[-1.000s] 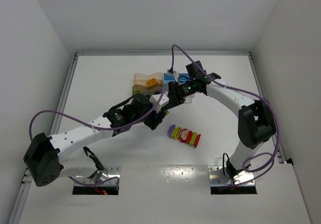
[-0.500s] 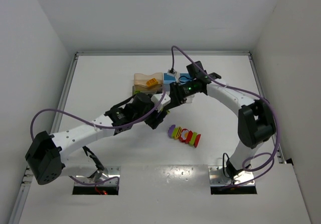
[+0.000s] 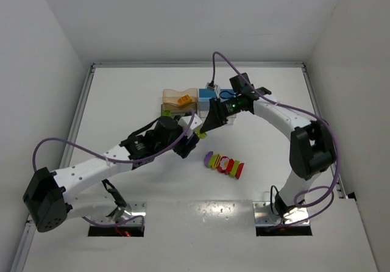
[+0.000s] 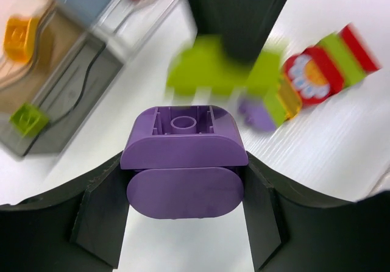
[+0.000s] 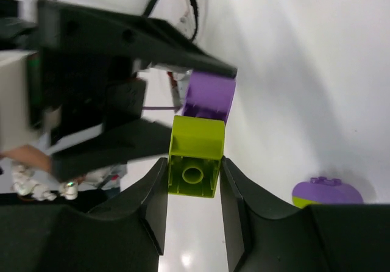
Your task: Sort the legos into containers by color
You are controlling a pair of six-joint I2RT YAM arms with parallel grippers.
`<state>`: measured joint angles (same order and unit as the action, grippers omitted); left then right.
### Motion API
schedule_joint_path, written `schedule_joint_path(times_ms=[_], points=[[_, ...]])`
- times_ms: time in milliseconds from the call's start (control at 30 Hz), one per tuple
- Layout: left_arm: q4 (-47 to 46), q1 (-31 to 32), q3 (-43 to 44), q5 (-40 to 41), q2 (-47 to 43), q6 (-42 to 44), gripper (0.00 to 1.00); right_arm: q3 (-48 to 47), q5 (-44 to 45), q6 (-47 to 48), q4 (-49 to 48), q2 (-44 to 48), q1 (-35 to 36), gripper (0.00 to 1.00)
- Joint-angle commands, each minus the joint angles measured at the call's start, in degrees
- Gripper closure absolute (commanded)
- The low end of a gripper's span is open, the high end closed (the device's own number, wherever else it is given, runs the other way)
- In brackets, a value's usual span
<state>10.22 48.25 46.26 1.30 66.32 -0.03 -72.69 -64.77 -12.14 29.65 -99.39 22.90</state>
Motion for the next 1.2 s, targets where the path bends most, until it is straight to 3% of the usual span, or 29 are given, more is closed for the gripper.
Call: schedule_joint_path(times_ms=[0, 200, 367, 467, 667, 1067, 1167], points=[[1.46, -2.19, -3.19, 2.48, -4.61, 1.79, 1.00, -4.99, -7.39, 0.54, 0.15, 1.75, -2.24, 1.00], [4.98, -8.16, -5.04, 0.63, -9.01, 1.71, 1.00, -13.08, -2.13, 1.06, -0.91, -3.78, -4.44, 1.00], [5.60, -17.82, -1.45, -3.05, -10.60, -2.59, 1.00, -23.10, 12.89, 10.19, 4.88, -10.89, 0.12, 1.00], [8.41, -23.54, 2.77, -7.08, -7.54, -6.55, 1.00, -27.50, 22.20, 14.06, 5.51, -15.19, 3.19, 1.00], [11.75, -32.59, 8.75, -17.01, -3.13, -9.98, 1.00, -35.23, 31.36, 17.59, 5.51, -22.41, 5.85, 1.00], [12.28, -34.98, 9.29, -19.32, -2.60, -8.32, 1.00, -38.76, 40.51, 21.11, 3.13, -29.62, 6.37, 1.00], [12.28, -34.98, 9.29, -19.93, -2.08, -6.92, 1.00, -39.29, 41.21, 21.11, 3.13, -30.16, 6.37, 0.94]])
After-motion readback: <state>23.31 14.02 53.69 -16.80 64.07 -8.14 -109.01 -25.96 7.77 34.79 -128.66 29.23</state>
